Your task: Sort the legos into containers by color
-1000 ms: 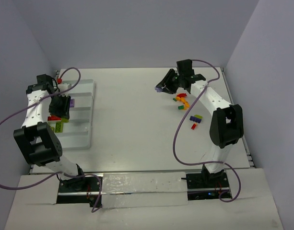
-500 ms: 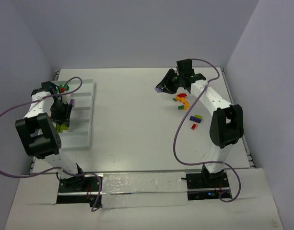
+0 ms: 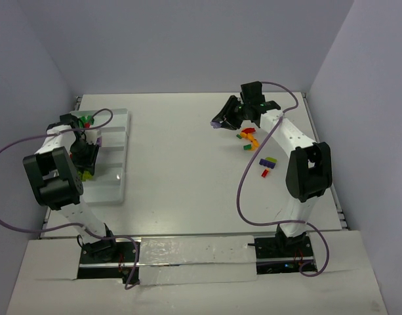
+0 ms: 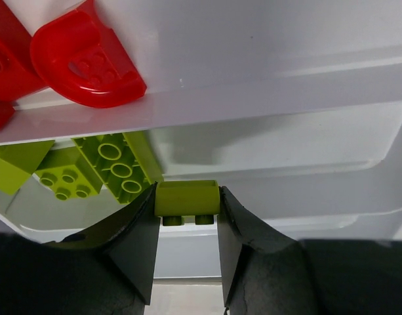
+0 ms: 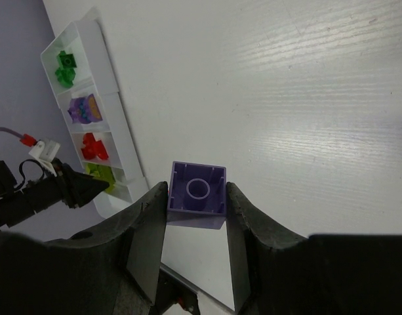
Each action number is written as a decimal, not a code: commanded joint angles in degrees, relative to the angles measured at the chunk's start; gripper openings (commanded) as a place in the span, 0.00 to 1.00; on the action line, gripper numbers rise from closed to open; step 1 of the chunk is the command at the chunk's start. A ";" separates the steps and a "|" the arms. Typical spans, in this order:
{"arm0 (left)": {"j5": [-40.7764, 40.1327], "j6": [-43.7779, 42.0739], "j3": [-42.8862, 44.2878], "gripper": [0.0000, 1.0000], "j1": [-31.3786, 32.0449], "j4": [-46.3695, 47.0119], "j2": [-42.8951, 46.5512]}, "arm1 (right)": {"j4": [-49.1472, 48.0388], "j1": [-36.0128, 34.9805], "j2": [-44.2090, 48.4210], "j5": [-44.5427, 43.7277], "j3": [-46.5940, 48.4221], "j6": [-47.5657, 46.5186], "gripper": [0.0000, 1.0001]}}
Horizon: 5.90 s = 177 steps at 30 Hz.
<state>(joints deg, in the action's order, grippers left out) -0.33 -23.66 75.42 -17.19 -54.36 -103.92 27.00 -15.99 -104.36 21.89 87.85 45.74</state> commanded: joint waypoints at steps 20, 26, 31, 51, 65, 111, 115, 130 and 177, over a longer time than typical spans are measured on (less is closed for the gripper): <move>34.11 3.17 11.72 0.68 3.66 1.03 17.28 | -10.70 -0.50 5.04 10.60 -4.08 5.63 0.00; 38.84 14.37 -4.54 0.71 24.50 26.15 28.94 | -22.12 -1.07 4.33 20.76 -9.24 17.57 0.00; 39.52 27.97 -6.60 0.74 32.20 36.83 26.29 | -32.50 -2.40 4.96 25.88 -13.58 25.53 0.00; 21.26 35.15 4.00 0.83 47.95 40.79 14.05 | -34.84 -5.37 6.07 26.40 -17.43 37.04 0.00; 15.72 36.14 9.55 0.59 48.48 38.01 9.35 | -35.15 -6.07 6.62 26.74 -17.87 36.88 0.00; 7.67 7.97 22.17 0.03 -4.42 11.60 -7.80 | 3.87 0.21 1.33 8.59 6.85 -23.26 1.00; 4.90 7.57 24.44 0.05 -5.23 13.58 -10.70 | 4.11 0.52 0.55 8.70 7.33 -23.32 1.00; 0.81 6.99 34.36 0.20 -6.19 16.90 -20.52 | 4.61 0.70 -1.64 10.26 7.39 -22.88 1.00; 14.80 9.15 22.55 0.61 19.26 17.52 7.02 | 23.84 9.92 14.24 -9.91 -5.60 -58.64 0.77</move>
<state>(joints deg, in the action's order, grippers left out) 9.19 -16.56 103.61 -0.92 -37.48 -99.27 43.92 -9.60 -93.22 18.72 85.52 -2.84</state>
